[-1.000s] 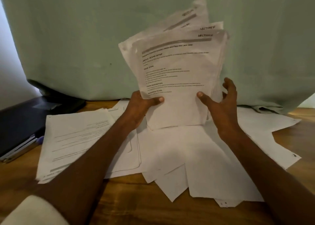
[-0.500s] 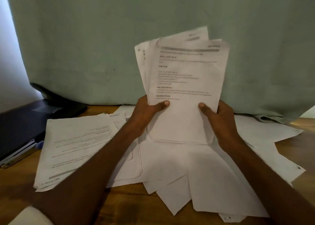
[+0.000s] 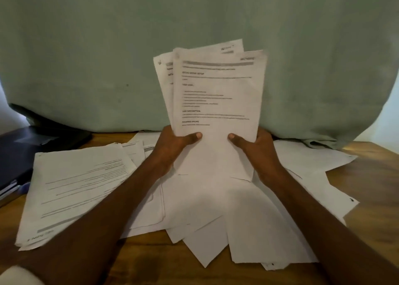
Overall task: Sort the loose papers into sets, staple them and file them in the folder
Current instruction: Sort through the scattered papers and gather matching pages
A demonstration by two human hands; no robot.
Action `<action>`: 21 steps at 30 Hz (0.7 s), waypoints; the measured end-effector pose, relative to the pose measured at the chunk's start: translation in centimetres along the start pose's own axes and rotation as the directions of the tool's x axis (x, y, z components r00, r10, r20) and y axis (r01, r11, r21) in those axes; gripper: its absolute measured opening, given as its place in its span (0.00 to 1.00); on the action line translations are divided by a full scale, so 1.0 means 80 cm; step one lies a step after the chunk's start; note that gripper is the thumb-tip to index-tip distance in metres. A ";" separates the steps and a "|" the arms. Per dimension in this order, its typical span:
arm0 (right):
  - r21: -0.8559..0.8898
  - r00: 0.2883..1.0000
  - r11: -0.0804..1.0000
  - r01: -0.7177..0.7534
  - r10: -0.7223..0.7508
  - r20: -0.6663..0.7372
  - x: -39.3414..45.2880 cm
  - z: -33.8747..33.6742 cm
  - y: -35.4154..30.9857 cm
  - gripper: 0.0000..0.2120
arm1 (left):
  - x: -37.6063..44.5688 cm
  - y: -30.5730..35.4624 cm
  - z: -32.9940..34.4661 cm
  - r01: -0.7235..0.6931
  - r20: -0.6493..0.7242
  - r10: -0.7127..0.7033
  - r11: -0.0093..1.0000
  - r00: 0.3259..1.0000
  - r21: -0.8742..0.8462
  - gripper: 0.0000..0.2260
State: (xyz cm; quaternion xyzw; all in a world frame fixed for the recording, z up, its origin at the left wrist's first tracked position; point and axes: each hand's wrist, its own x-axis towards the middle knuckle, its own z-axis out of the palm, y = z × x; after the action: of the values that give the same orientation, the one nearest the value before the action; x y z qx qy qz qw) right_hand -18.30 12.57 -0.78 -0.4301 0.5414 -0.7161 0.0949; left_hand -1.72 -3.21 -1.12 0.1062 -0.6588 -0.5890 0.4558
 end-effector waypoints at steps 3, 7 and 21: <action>0.036 0.998 0.999 0.039 -0.037 -0.054 0.000 0.001 -0.003 0.16 | 0.003 -0.003 0.000 0.007 -0.045 -0.009 0.999 0.999 -0.037 0.18; 0.150 1.000 0.989 0.006 -0.007 0.004 -0.001 0.002 -0.011 0.12 | 0.007 -0.006 -0.008 0.030 -0.091 -0.040 0.994 0.995 -0.107 0.18; 0.133 0.983 0.990 0.044 -0.020 -0.180 0.007 -0.010 -0.029 0.11 | 0.009 -0.011 -0.010 0.161 -0.083 -0.188 0.953 0.979 -0.255 0.26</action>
State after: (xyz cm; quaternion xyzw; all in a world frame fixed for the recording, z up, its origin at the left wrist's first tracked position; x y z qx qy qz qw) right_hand -18.44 13.70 1.48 -0.3654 0.4906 -0.7885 0.0638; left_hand -1.85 -4.50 -1.68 0.1376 -0.5433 -0.6979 0.4458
